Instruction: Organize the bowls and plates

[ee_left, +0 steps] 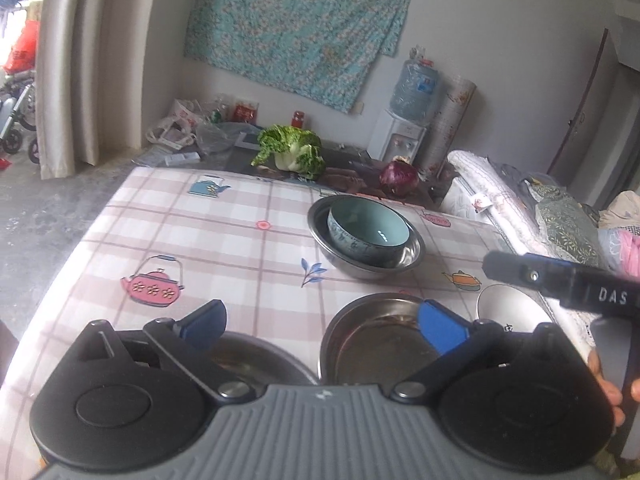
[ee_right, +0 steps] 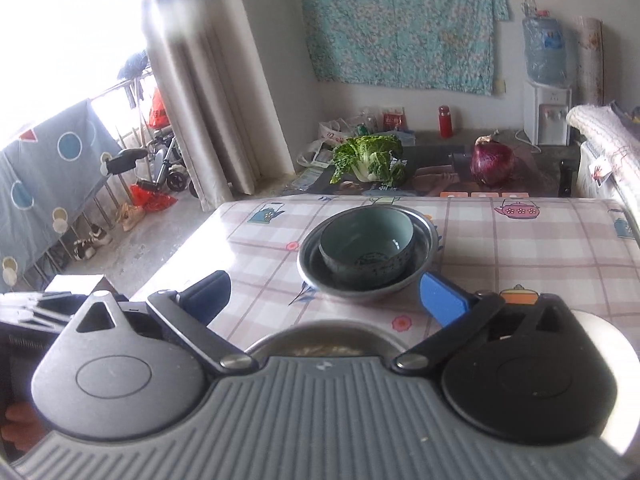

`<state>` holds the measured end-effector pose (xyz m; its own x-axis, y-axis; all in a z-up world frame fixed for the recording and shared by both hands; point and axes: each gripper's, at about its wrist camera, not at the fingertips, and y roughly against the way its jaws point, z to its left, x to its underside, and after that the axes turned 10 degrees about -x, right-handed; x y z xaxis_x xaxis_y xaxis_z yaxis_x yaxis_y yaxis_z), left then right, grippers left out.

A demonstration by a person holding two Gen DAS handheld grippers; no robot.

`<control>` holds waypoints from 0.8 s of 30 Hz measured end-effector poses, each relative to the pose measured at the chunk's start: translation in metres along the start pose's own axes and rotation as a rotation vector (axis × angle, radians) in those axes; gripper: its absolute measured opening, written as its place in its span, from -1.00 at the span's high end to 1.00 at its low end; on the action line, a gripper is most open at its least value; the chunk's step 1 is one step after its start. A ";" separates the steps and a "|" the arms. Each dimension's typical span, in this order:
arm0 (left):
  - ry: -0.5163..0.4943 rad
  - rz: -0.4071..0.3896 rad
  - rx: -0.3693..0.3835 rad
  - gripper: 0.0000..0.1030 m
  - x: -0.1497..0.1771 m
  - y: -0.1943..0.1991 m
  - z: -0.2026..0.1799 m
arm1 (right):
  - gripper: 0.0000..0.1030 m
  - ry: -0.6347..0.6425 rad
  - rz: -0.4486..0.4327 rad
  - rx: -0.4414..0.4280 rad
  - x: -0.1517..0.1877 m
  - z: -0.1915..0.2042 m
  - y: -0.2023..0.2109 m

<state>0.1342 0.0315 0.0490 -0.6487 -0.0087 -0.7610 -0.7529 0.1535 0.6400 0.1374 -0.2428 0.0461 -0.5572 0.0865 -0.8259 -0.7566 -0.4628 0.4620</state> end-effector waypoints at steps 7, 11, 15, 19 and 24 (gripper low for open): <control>-0.083 -0.156 -0.281 -1.00 0.032 0.033 0.006 | -0.98 0.033 0.016 0.039 0.038 0.042 0.043; -0.174 -0.262 -0.499 -1.00 0.066 0.044 0.010 | -0.98 0.045 0.015 0.098 0.063 0.059 0.061; -0.084 -0.211 -0.474 -1.00 0.099 0.059 0.026 | -0.98 0.035 0.062 0.120 0.089 0.074 0.060; 0.003 -0.158 -0.406 -1.00 0.130 0.074 0.038 | -0.98 -0.013 0.095 -0.001 0.117 0.086 0.053; 0.113 -0.029 -0.325 -0.99 0.154 0.065 0.057 | -0.95 -0.110 0.093 -0.117 0.146 0.099 0.042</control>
<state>-0.0085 0.0967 -0.0323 -0.6212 -0.1202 -0.7744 -0.7555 -0.1707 0.6326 -0.0091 -0.1622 -0.0229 -0.6619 0.1316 -0.7379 -0.6585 -0.5725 0.4886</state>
